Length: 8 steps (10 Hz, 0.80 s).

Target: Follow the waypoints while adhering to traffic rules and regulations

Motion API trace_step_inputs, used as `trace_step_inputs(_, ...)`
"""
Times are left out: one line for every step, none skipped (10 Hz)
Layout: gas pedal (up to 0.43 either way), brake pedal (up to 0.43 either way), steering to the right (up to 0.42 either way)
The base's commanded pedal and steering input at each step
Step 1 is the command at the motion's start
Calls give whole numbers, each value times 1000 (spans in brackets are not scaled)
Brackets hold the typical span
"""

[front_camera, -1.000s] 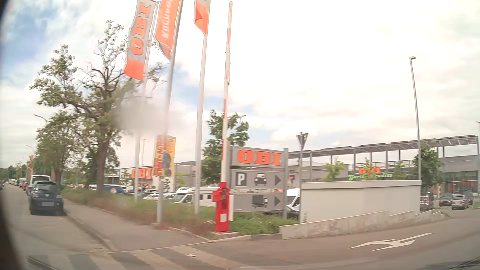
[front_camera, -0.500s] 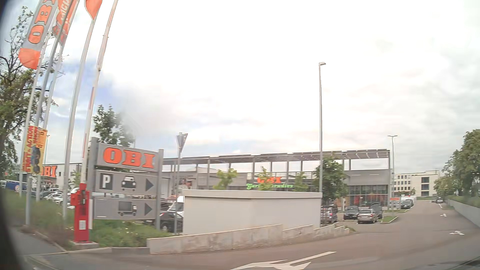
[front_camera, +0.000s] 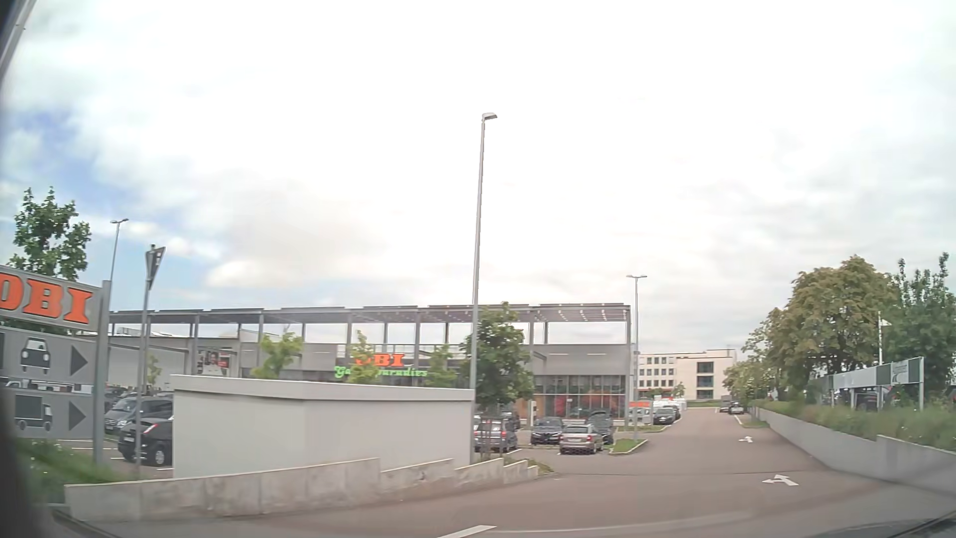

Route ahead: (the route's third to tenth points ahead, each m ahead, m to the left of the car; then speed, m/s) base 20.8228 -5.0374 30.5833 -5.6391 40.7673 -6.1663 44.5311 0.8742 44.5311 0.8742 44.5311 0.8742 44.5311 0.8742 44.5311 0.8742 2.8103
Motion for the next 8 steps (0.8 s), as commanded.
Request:
trace_step_inputs(260, 0, 563)
trace_step_inputs(260, 0, 510)
trace_step_inputs(248, 0, 453)
trace_step_inputs(248, 0, 419)
trace_step_inputs(240, 0, 395)
trace_step_inputs(197, 0, 357)
trace_step_inputs(177, 0, 297)
trace_step_inputs(177, 0, 246)
